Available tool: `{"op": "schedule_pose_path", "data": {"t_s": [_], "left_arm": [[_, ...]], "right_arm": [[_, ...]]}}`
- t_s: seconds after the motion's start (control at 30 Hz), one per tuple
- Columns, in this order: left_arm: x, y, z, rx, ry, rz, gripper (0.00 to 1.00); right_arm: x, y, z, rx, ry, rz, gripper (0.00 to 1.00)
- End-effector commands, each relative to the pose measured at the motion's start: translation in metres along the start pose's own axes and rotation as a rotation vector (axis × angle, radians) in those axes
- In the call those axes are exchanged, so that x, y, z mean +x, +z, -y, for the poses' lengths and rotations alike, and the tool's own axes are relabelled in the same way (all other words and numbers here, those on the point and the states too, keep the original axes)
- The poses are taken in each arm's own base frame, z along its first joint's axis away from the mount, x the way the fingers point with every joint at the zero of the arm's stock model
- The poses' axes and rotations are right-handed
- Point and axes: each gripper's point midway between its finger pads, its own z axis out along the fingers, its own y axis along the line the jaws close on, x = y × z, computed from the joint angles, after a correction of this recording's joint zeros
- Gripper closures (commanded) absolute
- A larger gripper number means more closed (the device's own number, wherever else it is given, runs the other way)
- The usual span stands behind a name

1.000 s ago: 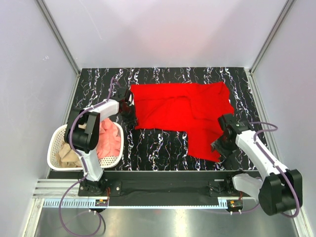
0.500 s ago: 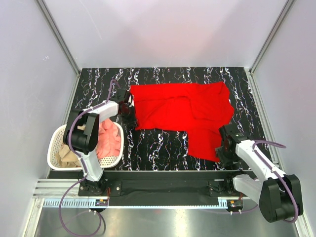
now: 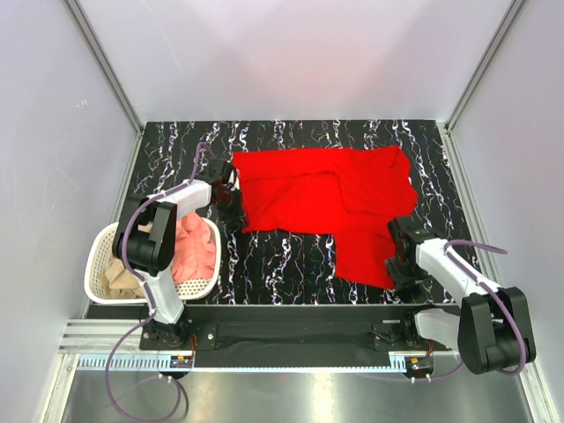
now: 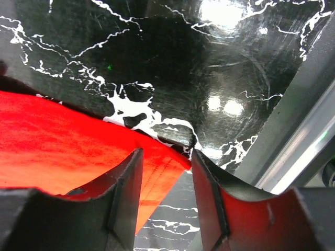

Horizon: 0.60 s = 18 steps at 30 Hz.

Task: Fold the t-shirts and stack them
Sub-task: Fold the tshirt

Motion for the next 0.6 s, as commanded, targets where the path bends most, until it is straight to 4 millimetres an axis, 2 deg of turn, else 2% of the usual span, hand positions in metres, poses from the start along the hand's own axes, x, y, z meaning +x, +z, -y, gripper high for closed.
{"op": "schedule_pose_path", "data": {"t_s": [0.0, 0.2, 0.3, 0.33, 0.4, 0.5, 0.57], "left_arm": [[-0.014, -0.013, 0.017, 0.059, 0.032, 0.061, 1.0], [-0.013, -0.012, 0.017, 0.059, 0.023, 0.06, 1.0], [-0.015, -0.013, 0.017, 0.057, 0.022, 0.064, 1.0], [-0.014, -0.013, 0.017, 0.057, 0.02, 0.062, 1.0], [-0.015, -0.014, 0.018, 0.056, 0.019, 0.061, 1.0], [-0.017, -0.016, 0.018, 0.054, 0.023, 0.07, 1.0], [-0.018, -0.015, 0.019, 0.055, 0.021, 0.073, 1.0]], "right_arm": [[-0.014, -0.006, -0.016, -0.034, 0.014, 0.058, 0.52], [-0.018, -0.002, -0.017, 0.036, 0.02, 0.084, 0.59], [-0.015, 0.0, -0.024, 0.001, -0.023, 0.073, 0.71], [-0.013, 0.002, -0.033, -0.04, -0.02, 0.064, 0.74], [-0.009, 0.001, -0.034, -0.052, -0.019, 0.039, 0.79], [-0.009, -0.004, -0.034, -0.052, -0.023, 0.034, 0.76], [-0.01, -0.005, -0.021, 0.002, -0.028, 0.036, 0.65]]}}
